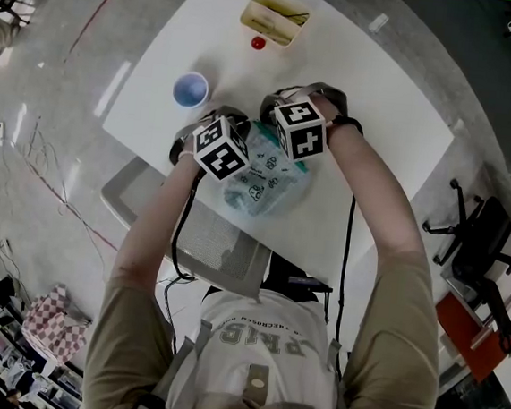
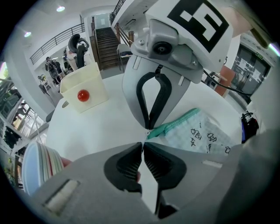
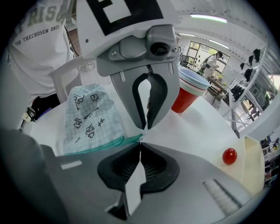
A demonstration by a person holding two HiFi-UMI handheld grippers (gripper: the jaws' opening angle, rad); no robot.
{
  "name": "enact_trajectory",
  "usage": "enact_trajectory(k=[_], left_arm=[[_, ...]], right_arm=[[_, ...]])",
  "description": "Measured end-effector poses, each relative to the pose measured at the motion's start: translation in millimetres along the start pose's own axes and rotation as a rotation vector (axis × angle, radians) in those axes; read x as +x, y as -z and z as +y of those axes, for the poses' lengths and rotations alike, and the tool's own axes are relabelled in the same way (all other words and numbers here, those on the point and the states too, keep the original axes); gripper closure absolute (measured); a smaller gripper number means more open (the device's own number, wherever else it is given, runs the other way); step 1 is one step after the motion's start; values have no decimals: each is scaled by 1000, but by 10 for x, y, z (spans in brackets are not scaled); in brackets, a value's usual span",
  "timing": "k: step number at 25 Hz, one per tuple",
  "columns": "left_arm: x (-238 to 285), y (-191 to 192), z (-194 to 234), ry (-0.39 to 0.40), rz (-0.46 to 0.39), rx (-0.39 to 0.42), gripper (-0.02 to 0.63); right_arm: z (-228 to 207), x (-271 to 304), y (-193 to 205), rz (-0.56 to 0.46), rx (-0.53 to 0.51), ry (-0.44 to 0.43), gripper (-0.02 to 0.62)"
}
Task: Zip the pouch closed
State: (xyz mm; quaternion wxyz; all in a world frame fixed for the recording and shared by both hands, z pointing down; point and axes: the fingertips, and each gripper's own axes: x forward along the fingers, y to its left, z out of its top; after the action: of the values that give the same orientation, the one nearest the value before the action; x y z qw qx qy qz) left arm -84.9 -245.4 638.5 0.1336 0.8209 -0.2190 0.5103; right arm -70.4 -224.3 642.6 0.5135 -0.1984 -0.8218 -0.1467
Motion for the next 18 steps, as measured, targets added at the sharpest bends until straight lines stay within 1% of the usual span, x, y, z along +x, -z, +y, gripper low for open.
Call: enact_trajectory(k=[10, 18], left_arm=[[5, -17, -55, 14, 4, -6, 581], [2, 12, -98, 18, 12, -10, 590]], right_arm=[[69, -40, 28, -7, 36, -14, 589], [142, -72, 17, -1, 39, -20, 589]])
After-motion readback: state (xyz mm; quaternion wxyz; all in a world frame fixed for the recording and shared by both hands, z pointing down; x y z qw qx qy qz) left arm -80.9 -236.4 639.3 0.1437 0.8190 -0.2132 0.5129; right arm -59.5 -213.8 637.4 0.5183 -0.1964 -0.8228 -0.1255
